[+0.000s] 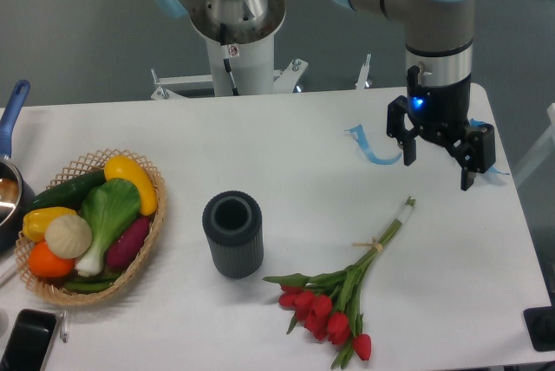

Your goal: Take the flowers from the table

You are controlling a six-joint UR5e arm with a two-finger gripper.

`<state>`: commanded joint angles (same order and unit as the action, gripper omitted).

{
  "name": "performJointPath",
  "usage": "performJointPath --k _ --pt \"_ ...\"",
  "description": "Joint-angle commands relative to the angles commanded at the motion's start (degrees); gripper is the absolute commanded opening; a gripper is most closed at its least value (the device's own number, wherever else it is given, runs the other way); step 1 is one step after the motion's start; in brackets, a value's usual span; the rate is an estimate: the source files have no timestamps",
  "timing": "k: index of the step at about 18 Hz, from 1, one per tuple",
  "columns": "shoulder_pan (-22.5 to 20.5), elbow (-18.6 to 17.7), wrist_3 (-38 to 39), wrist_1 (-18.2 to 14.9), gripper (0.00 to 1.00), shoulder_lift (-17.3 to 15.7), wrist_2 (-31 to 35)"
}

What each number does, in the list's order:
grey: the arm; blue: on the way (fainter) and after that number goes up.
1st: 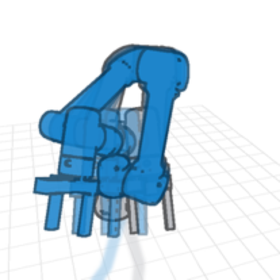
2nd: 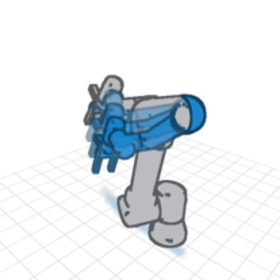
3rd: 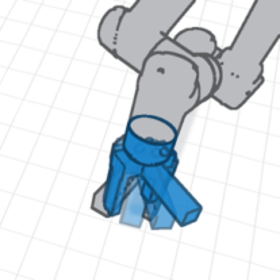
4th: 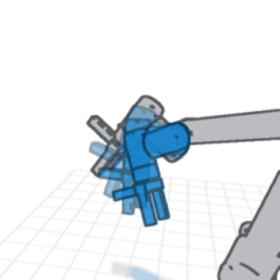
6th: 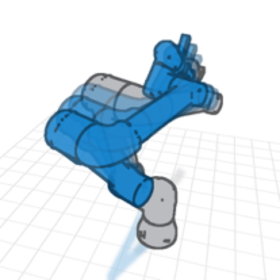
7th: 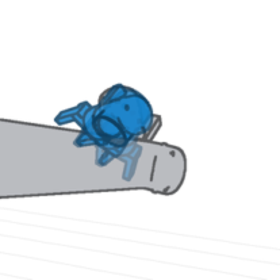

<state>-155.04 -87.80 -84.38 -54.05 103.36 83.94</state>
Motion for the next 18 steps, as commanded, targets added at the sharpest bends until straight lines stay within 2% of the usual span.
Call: performJointPath --k 8,13,18 --pt "0.1 -0.2 0.4 0.0 1.00 0.3 -0.9" --pt "0.9 -0.4 5.3 0.0 1.00 1.3 -1.3" --pt "3.3 -2.0 11.6 3.1 1.00 4.0 -1.3"
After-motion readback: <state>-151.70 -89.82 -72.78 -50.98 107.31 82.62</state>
